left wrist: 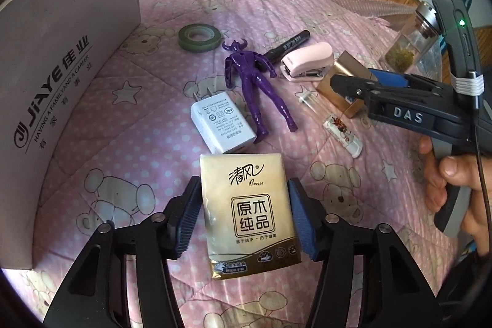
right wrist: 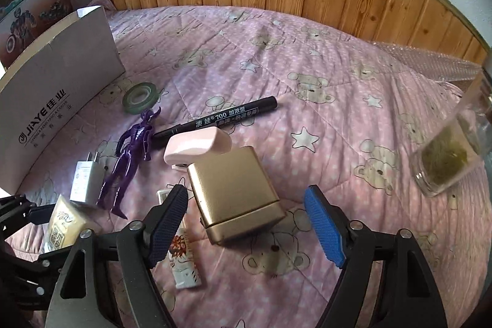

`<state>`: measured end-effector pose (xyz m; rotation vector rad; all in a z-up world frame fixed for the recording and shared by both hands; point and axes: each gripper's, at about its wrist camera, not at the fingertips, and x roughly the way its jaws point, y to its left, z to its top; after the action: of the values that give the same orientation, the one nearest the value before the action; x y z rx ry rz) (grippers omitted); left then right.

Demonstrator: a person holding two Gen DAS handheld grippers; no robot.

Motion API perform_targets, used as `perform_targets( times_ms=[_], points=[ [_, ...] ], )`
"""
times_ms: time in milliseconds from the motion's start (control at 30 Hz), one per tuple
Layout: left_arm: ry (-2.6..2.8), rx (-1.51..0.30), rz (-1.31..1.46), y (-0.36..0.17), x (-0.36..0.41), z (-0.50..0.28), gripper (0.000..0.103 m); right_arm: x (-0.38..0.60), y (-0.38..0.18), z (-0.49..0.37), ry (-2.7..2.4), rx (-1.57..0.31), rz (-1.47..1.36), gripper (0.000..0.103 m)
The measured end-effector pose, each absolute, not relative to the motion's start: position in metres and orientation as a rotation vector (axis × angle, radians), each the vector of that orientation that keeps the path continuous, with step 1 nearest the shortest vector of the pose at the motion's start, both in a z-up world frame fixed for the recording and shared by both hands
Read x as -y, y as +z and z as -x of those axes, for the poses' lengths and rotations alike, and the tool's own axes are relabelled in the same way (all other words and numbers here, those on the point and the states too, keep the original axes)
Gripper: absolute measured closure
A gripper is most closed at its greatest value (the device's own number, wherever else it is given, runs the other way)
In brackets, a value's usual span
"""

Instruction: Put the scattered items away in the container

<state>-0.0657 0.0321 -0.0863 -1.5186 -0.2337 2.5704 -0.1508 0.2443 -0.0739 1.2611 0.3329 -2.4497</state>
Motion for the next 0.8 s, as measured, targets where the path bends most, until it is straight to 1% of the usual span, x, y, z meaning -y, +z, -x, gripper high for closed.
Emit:
perform_targets(
  times_ms=[33, 67, 200, 467, 800],
  points=[
    [2.571, 0.227, 1.519, -0.086, -0.032, 0.065, 0.048, -0.245, -0.077, 0.151, -2.433, -0.313, -1.27, 0.046],
    [2.569, 0.226, 1.52, -0.086, -0.032, 0.064, 0.049, -0.245, -0.08, 0.151, -2.427, -0.3, -1.284, 0.049],
    [2.567, 0.245, 1.526, -0.084, -0.029, 0.063, 0.05, -0.252, -0.082, 0.144, -2.467, -0.233, -1.272, 0.051],
    [2.561, 0.279, 1.539, -0.08, -0.026, 0.062, 0.05, -0.278, -0.075, 0.141, -2.487, 0.051, -1.344, 0.052],
    [2.556, 0.288, 1.478, -0.058, -0.03, 0.055, 0.05, -0.286, -0.061, 0.098, -2.522, 0.138, -1.336, 0.051]
  ],
)
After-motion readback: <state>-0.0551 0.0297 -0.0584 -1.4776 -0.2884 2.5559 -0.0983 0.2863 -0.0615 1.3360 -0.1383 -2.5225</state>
